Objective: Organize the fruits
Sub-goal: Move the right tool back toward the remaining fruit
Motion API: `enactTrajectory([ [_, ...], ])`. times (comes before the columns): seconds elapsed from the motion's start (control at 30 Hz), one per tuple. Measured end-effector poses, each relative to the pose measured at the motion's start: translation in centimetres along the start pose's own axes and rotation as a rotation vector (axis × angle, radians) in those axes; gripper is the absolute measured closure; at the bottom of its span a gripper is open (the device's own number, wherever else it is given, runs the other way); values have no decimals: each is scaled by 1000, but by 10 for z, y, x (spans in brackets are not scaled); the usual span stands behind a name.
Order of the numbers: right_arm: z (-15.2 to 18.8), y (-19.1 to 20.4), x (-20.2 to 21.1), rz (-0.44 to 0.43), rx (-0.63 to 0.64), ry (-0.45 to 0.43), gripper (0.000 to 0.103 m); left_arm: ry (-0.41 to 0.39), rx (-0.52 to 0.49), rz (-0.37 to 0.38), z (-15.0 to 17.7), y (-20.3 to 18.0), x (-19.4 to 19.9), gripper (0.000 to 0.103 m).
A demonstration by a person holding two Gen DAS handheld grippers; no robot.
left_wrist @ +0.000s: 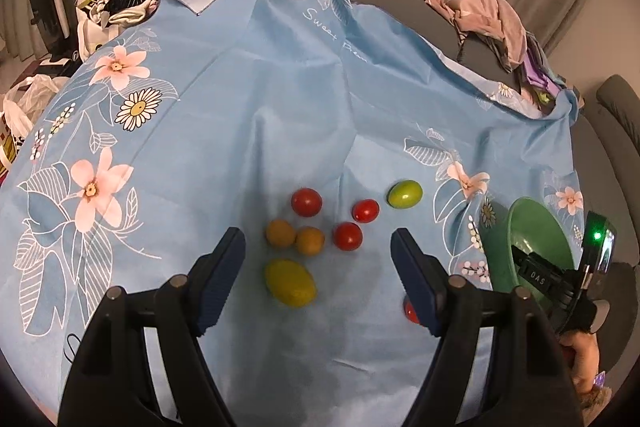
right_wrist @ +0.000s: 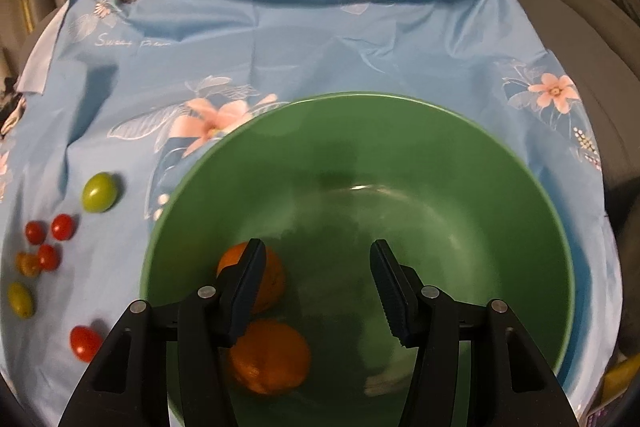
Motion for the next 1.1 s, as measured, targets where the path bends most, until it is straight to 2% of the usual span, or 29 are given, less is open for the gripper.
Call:
enactTrajectory([
  [0.07, 0, 6, 3, -15, 13, -1, 47, 9, -10, -2, 2, -1, -1, 27],
  [0.17, -6, 13, 21, -12, 43, -55, 47, 29, -24, -14, 6, 1, -4, 26],
  [0.23, -10, 21, 35, -45, 50, -92, 47, 40, -33, -28, 7, 3, -6, 26],
  [0.37, -13, 52, 68, -230, 41, -127, 47, 61, -31, -39, 12, 5, -10, 25],
  [0.47, -1, 84, 81, -380, 82, -91, 47, 95, -28, -20, 17, 5, -15, 26],
  [0.57, 13, 111, 79, -463, 120, -35, 47, 127, -17, -12, 23, 4, -19, 27],
  [0.7, 20, 128, 64, -485, 117, 37, 47, 145, -18, -14, 29, 4, -22, 29],
  [0.83, 9, 140, 47, -466, 74, 79, 47, 200, 7, -17, 40, 7, -36, 41],
  [0.93, 2, 151, 32, -470, 54, 116, 47, 231, 14, -41, 46, 12, -46, 45],
  [1.03, -6, 165, 7, -453, 22, 164, 47, 239, 17, -60, 48, 15, -50, 46],
  [1.1, -11, 170, -5, -414, 30, 164, 47, 249, 16, -65, 50, 15, -54, 47],
])
Point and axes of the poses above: each gripper's, at about its wrist camera, not at the fingertips, and x roughly against the way its jaws point, y to its left, z to its underside, the point moved 10 cm from there along -x, roughly the way its jaws point, and after that the axes turned 5 degrees about -x, right-handed, at the moved point
